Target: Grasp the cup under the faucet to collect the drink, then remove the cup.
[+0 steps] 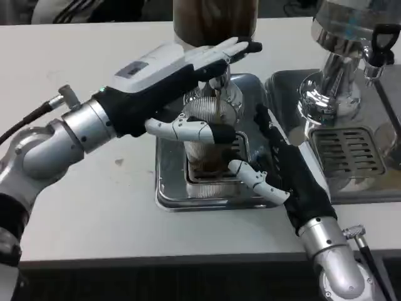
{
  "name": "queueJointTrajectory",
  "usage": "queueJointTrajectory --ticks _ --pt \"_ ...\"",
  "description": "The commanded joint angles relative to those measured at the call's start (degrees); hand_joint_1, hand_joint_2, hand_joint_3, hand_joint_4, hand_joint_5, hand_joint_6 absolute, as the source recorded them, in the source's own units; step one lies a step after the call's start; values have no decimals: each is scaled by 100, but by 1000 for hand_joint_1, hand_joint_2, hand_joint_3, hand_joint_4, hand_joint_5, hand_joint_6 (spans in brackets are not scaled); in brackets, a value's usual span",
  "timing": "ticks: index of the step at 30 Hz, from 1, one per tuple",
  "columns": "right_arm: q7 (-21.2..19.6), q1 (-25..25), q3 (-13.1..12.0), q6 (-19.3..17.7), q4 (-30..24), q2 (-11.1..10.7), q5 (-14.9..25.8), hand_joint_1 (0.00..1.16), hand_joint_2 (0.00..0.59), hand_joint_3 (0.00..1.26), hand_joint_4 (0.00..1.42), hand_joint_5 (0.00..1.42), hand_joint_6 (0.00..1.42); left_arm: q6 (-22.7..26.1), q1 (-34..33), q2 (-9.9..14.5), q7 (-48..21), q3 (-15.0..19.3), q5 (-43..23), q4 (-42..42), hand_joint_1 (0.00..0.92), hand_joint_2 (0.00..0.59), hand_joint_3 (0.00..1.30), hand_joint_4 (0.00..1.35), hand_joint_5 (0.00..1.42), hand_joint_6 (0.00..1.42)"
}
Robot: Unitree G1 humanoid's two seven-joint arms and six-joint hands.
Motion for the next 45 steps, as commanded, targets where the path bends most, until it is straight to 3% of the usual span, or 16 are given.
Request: queueJointTrajectory --ticks 1,21,45 --pt "-15 -83 -46 -145 81 31 61 595 234 38 51 0 2 -46 161 -11 -414 -10 -141 -30 0 50 42 0 50 40" --pt "-22 -106 -55 -242 172 92 45 590 241 55 63 0 2 241 230 -312 -1552 547 -1398 -253 0 52 37 0 61 47" --pt "-21 -150 -64 -318 281 153 75 575 249 68 76 0 17 344 297 -525 -2240 1334 -2508 -917 0 58 42 0 70 80"
